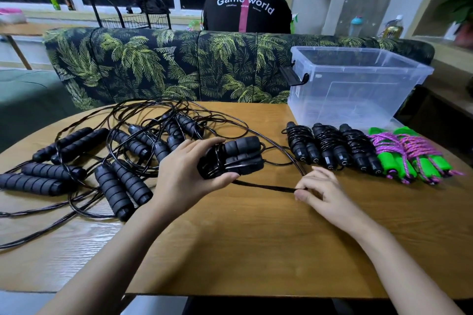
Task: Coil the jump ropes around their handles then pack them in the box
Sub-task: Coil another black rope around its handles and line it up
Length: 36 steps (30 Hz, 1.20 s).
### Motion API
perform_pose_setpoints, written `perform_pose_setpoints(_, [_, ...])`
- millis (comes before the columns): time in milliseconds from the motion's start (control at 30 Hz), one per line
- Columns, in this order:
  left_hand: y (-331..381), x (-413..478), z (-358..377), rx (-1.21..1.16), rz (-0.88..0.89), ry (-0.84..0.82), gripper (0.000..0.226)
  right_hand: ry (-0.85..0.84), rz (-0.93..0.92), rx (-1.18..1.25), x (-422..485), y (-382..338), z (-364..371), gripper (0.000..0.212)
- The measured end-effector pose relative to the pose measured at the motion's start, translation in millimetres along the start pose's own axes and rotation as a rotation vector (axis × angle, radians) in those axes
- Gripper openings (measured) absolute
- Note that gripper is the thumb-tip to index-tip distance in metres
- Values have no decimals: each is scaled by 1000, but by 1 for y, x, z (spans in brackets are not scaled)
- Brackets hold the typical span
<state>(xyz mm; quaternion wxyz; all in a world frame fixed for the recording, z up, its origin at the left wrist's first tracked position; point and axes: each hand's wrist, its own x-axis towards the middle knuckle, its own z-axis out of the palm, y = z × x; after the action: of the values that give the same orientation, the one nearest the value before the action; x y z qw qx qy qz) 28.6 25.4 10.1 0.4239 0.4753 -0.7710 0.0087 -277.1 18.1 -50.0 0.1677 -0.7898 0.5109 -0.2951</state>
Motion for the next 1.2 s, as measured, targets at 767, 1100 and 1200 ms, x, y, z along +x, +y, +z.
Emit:
perform_pose_setpoints(767, [9,-9,27,598,99,-62,80,219,-172,-191,-5,-110,14,36])
perform_pose_setpoints(1100, [2,1,19,276,-130,-36,102,354,-282,-382,-32,-84,40,28])
perform_pose_setpoints(1200, [8,1,18,209,-154,-35,99,354,-366,-514,-29,-81,52,26])
